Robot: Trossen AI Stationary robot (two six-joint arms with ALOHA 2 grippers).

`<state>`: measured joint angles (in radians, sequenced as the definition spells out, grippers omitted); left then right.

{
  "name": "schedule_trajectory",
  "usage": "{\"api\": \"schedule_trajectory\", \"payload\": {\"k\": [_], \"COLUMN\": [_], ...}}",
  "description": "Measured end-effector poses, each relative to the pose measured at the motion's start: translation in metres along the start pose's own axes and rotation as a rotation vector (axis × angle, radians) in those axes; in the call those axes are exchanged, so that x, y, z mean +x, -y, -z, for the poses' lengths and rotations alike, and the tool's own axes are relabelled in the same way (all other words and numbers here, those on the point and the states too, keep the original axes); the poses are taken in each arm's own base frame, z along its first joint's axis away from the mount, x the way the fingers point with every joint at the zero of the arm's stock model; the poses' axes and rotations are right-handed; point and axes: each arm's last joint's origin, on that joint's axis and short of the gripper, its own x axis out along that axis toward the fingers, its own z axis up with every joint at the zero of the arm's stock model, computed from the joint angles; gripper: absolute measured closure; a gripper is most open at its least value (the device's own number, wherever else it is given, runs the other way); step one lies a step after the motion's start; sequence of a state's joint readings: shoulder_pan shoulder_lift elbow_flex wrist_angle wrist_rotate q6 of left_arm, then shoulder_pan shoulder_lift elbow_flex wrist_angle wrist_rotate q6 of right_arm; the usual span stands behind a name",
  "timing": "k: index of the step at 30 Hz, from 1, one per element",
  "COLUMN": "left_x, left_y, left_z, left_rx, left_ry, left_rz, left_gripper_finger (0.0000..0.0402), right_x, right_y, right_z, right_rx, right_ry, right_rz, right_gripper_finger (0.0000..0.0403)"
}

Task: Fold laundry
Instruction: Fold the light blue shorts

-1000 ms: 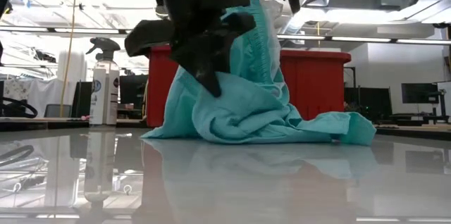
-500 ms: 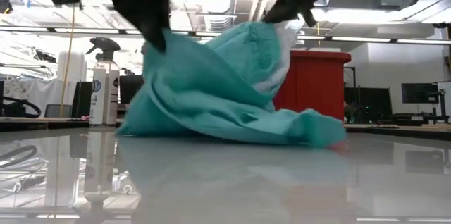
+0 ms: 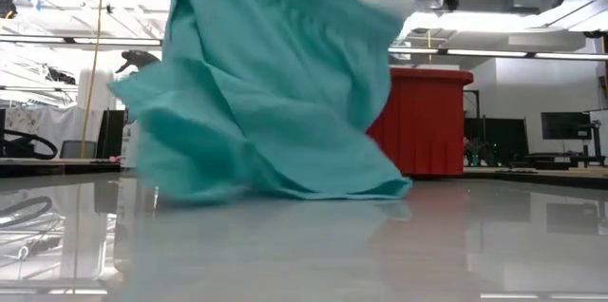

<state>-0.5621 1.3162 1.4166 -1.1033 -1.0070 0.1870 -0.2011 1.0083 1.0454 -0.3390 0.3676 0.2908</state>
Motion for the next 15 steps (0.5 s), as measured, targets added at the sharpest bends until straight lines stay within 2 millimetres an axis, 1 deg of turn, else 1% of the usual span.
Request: {"api": "schedule_trajectory", "payload": {"k": [5,8,11,15], "left_x": [-0.019,-0.030,-0.040,-0.049], "left_y": [-0.031,-0.047,-0.064,-0.086], "left_z": [0.015,0.023,0.030,0.042], "left_rx": [-0.009,-0.011,0.002,0.036], "left_ry": [0.054,0.086,0.106,0.111], "left_rz": [-0.124,-0.182,-0.252,-0.317], "left_gripper_finger": [0.0401,0.0401,0.0401,0.0401], "right_x": [-0.038,-0.057,-0.070,-0.081], "right_y": [0.009,0.014,0.017,0.016], "right_z": [-0.013,-0.018,-0.022,-0.027], "right_rx": [0.043,0.060,0.062,0.054], "right_ry": [0.134,0.198,0.249,0.316], "right_rz": [0.056,0.084,0.107,0.097], "right_gripper_finger": [0.0385,0.0385,0.0385,0.0385]}}
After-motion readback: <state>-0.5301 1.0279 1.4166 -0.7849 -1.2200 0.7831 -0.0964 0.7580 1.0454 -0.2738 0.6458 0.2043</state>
